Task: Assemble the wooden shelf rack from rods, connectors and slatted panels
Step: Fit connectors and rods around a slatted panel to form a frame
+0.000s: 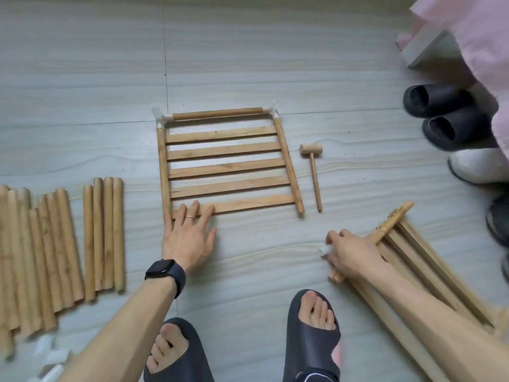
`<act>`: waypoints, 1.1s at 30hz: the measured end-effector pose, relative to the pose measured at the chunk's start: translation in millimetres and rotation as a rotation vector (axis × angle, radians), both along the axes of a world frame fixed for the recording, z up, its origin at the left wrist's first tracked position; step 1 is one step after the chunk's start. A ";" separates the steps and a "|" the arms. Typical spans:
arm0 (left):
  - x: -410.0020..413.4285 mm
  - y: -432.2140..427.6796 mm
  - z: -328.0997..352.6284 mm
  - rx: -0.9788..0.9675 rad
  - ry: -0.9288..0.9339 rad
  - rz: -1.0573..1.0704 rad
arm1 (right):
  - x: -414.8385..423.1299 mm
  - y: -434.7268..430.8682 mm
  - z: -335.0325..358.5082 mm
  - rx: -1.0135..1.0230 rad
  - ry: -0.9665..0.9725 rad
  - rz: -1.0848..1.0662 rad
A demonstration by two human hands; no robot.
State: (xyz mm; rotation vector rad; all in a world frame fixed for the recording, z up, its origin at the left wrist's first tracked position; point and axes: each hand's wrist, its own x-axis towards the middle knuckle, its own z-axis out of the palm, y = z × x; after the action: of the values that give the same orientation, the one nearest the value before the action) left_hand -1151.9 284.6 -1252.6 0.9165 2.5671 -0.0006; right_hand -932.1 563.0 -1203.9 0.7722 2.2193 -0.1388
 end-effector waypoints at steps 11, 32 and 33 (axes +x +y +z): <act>3.3 -13.7 9.9 0.065 -0.046 0.061 | -35.7 -78.2 -35.6 -0.276 0.541 -0.492; 22.7 3.1 -22.8 0.000 -0.110 -0.066 | -36.5 -61.8 -50.8 -0.191 0.620 -0.724; 22.4 3.2 -23.8 -0.003 -0.107 -0.066 | -35.7 -59.7 -51.8 -0.175 0.634 -0.749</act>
State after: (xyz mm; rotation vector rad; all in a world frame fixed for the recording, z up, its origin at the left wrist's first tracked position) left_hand -1129.5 287.8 -1276.4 0.9728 2.4367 0.0247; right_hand -967.9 503.2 -1255.7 1.5874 2.2994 -1.0506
